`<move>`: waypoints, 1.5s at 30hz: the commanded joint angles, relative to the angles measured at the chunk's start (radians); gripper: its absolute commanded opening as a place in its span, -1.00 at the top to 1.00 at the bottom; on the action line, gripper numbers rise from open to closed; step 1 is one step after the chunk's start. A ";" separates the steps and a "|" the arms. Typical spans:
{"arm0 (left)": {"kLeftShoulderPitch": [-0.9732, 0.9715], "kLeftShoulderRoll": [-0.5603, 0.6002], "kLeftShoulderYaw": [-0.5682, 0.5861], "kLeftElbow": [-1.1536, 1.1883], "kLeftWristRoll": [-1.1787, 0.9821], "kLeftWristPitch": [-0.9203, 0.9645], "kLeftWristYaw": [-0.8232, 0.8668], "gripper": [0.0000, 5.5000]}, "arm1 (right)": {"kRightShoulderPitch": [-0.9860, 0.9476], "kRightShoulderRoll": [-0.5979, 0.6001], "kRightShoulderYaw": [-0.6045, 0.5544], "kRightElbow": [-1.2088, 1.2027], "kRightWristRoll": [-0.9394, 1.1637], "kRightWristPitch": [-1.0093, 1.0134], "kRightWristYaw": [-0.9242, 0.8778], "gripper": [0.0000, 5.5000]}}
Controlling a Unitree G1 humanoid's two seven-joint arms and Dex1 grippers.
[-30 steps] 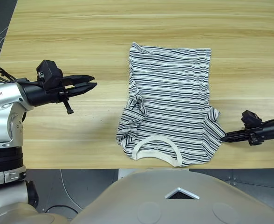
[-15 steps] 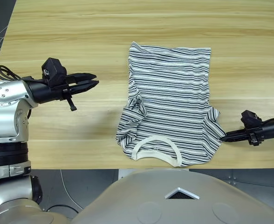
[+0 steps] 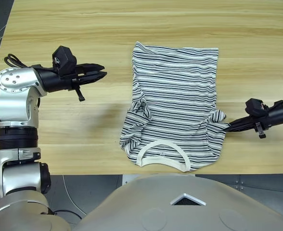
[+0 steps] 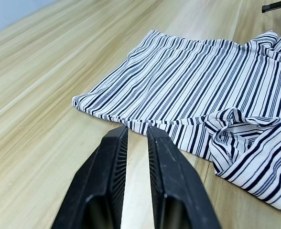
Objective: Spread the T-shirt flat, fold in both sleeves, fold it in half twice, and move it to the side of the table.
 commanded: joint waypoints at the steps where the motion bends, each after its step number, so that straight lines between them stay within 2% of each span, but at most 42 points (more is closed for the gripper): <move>1: -0.032 0.001 -0.010 0.002 0.011 -0.009 -0.023 0.71 | -0.004 -0.032 -0.004 -0.149 0.020 0.028 -0.003 0.95; 8: -0.035 0.004 -0.009 -0.018 0.006 -0.001 -0.024 0.71 | 0.076 -0.183 -0.063 -0.402 0.167 0.131 -0.003 0.95; 13: -0.033 0.009 -0.001 -0.043 -0.003 0.008 -0.025 0.71 | 0.099 -0.203 -0.128 -0.498 0.191 0.180 -0.015 0.95; 25: -0.012 0.012 0.006 -0.066 -0.008 0.009 -0.020 0.71 | -0.072 -0.046 -0.032 -0.452 0.046 0.191 -0.107 0.95; 35: -0.023 0.010 0.004 -0.060 -0.006 0.004 -0.023 0.71 | -0.136 0.084 0.175 -0.452 -0.051 0.223 -0.061 0.95; 41: -0.036 0.010 0.000 -0.050 -0.004 -0.002 -0.031 0.71 | -0.164 0.172 0.235 -0.386 -0.089 0.212 -0.078 0.95; 45: -0.026 0.016 0.007 -0.056 -0.006 -0.003 -0.033 0.71 | -0.174 0.208 0.231 -0.342 -0.117 0.194 -0.111 0.68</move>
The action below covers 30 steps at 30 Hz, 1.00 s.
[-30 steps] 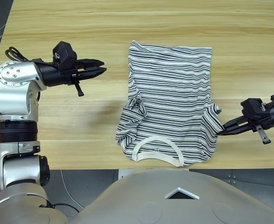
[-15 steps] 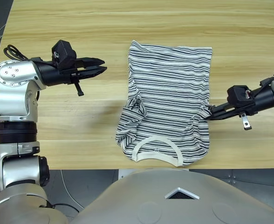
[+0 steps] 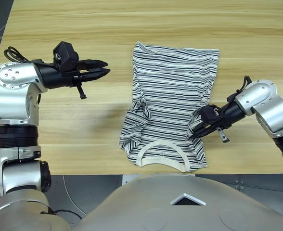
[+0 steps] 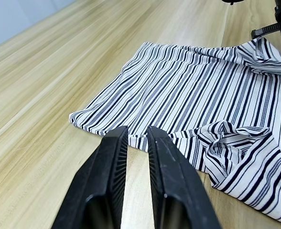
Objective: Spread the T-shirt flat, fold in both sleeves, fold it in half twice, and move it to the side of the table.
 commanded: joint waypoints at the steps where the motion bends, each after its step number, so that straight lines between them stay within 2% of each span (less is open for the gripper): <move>1: -0.005 0.017 0.009 -0.006 0.003 -0.005 -0.015 0.71 | -0.026 0.030 -0.004 0.031 -0.033 -0.032 -0.030 0.60; 2: -0.004 0.017 0.010 -0.007 0.003 -0.005 -0.015 0.71 | -0.027 0.032 -0.008 0.035 -0.035 -0.040 -0.029 0.49; 10: -0.006 0.019 0.009 -0.002 0.002 -0.009 -0.028 0.71 | -0.009 0.012 -0.032 0.011 -0.017 -0.053 -0.009 0.49; 12: 0.000 0.016 0.004 -0.007 0.003 -0.005 -0.027 0.71 | 0.007 -0.013 -0.073 -0.006 0.019 -0.040 -0.001 0.49; 15: 0.044 -0.018 0.019 -0.025 0.012 -0.079 0.013 0.71 | 0.101 -0.105 -0.233 -0.056 0.166 -0.005 0.041 0.49; 17: 0.114 -0.017 0.043 -0.075 0.098 -0.231 0.095 0.66 | 0.210 -0.156 -0.406 -0.076 0.271 0.013 0.027 0.49; 19: 0.208 0.025 0.033 -0.126 0.239 -0.425 0.143 0.54 | 0.337 -0.171 -0.570 -0.091 0.305 -0.025 -0.031 0.37; 20: 0.262 0.057 0.022 -0.133 0.328 -0.566 0.161 0.50 | 0.410 -0.163 -0.635 -0.103 0.298 -0.077 -0.049 0.31; 21: 0.314 0.100 0.003 -0.125 0.450 -0.731 0.192 0.45 | 0.497 -0.146 -0.676 -0.096 0.235 -0.218 -0.067 0.26; 23: 0.392 0.155 -0.022 -0.098 0.626 -0.971 0.246 0.34 | 0.636 -0.130 -0.672 -0.053 0.057 -0.590 -0.079 0.11; 25: 0.446 0.172 -0.043 -0.111 0.654 -1.065 0.251 0.20 | 0.720 -0.087 -0.620 -0.038 -0.041 -0.874 -0.086 -0.04; 27: 0.464 0.188 -0.051 -0.102 0.660 -1.110 0.255 0.09 | 0.739 -0.060 -0.581 -0.026 -0.084 -1.027 -0.100 -0.12; 30: 0.452 0.220 -0.061 -0.007 0.753 -1.193 0.288 0.09 | 0.727 -0.059 -0.536 0.053 -0.161 -1.184 -0.125 -0.12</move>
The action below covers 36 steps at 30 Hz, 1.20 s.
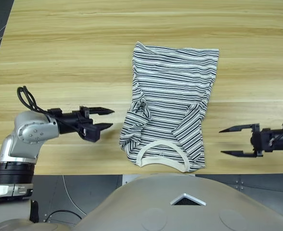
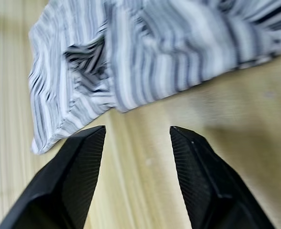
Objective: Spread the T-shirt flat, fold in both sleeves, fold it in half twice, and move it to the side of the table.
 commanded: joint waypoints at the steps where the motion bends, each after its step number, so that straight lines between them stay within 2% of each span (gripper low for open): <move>1: 0.006 0.106 -0.041 0.114 0.178 -0.196 0.083 0.09 | 0.007 0.031 0.078 0.116 -0.183 -0.394 -0.079 -0.12; 7: -0.031 0.070 -0.160 0.196 0.314 -0.351 0.221 0.09 | -0.151 0.069 0.162 0.383 -0.441 -0.750 -0.290 -0.12; 12: -0.084 0.024 -0.217 0.224 0.342 -0.423 0.341 0.09 | -0.225 0.085 0.215 0.503 -0.549 -0.878 -0.458 -0.12; 18: -0.085 0.033 -0.279 0.211 0.322 -0.435 0.405 0.09 | -0.223 0.030 0.347 0.461 -0.541 -0.874 -0.551 -0.12; 23: -0.106 0.015 -0.311 0.213 0.331 -0.426 0.443 0.09 | -0.240 0.005 0.414 0.403 -0.530 -0.825 -0.595 -0.12; 36: -0.151 -0.009 -0.382 0.206 0.317 -0.399 0.484 0.09 | -0.308 -0.004 0.497 0.297 -0.523 -0.707 -0.645 -0.12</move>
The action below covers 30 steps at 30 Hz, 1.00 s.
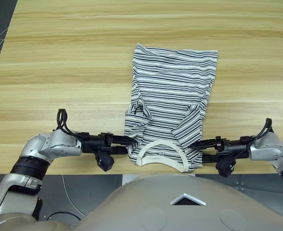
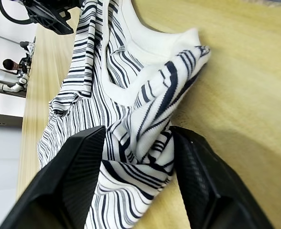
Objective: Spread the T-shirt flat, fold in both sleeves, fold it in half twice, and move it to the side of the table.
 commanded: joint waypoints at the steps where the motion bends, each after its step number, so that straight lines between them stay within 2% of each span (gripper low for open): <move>1: -0.017 -0.004 -0.030 -0.001 0.014 0.026 -0.007 0.09 | -0.048 -0.005 0.028 -0.019 -0.021 0.060 0.011 -0.12; 4: -0.015 -0.009 -0.034 0.006 0.036 0.028 0.008 0.09 | -0.077 -0.003 0.061 -0.050 -0.007 0.118 0.033 -0.12; 6: -0.013 -0.011 -0.033 0.007 0.050 0.028 0.020 0.08 | -0.093 -0.005 0.081 -0.077 0.015 0.151 0.050 -0.01; 10: -0.011 -0.009 -0.046 0.020 0.056 0.030 0.028 0.28 | -0.114 -0.007 0.100 -0.109 0.044 0.199 0.070 0.20; 14: -0.014 -0.008 -0.051 0.025 0.063 0.024 0.041 0.58 | -0.130 -0.013 0.118 -0.131 0.073 0.228 0.093 0.53; 20: -0.022 -0.006 -0.072 0.036 0.046 0.032 0.042 0.89 | -0.157 -0.005 0.135 -0.118 0.099 0.244 0.120 0.93; 22: -0.025 -0.004 -0.080 0.040 0.035 0.035 0.038 0.96 | -0.165 -0.003 0.138 -0.108 0.101 0.244 0.123 0.96; 26: -0.031 0.002 -0.099 0.040 0.013 0.040 0.026 0.96 | -0.166 -0.012 0.139 -0.087 0.111 0.235 0.126 0.96; 30: -0.031 0.028 -0.139 -0.020 -0.139 0.152 -0.053 0.96 | -0.175 -0.026 0.140 -0.097 0.196 0.298 0.167 0.96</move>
